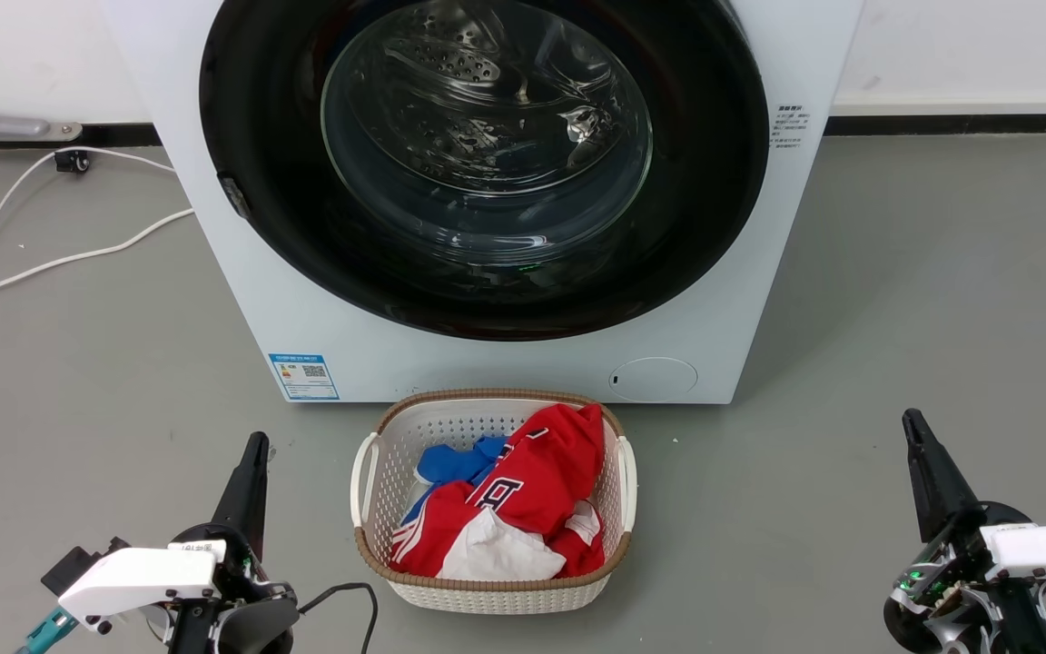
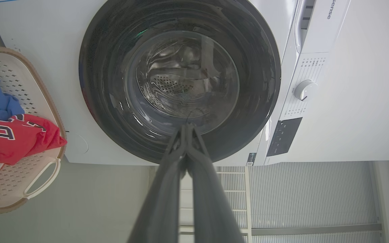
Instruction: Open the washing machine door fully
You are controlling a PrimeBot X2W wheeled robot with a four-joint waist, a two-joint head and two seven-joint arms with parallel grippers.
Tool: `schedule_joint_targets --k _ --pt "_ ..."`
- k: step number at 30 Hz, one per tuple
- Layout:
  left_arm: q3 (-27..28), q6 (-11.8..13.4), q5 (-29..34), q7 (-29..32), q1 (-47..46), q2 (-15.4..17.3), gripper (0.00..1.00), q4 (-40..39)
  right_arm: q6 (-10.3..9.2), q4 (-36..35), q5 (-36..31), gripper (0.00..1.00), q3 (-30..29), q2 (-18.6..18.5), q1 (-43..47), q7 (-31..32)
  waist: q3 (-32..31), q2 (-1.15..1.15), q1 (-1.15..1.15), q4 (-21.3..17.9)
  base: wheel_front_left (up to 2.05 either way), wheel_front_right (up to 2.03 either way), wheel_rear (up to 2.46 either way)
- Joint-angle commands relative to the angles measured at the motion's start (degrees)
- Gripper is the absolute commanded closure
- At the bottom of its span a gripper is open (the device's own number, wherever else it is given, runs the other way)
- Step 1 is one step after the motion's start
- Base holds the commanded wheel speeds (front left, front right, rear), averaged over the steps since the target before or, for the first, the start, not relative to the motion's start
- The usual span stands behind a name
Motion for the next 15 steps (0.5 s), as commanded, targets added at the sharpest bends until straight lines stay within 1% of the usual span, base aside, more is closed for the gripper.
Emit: schedule_joint_targets --k 1,15 --pt "0.13 -0.16 0.30 0.27 -0.59 -0.06 1.00 0.06 0.17 0.08 -0.18 1.00 -0.07 0.19 -0.64 0.06 0.00 0.00 0.00 0.00 0.00 0.00 0.00" --pt "0.26 -0.17 0.42 0.41 -0.60 -0.14 1.00 0.07 0.17 0.08 -0.30 1.00 -0.20 0.28 -0.64 0.21 0.00 0.00 0.00 0.00 0.00 0.00 0.00"
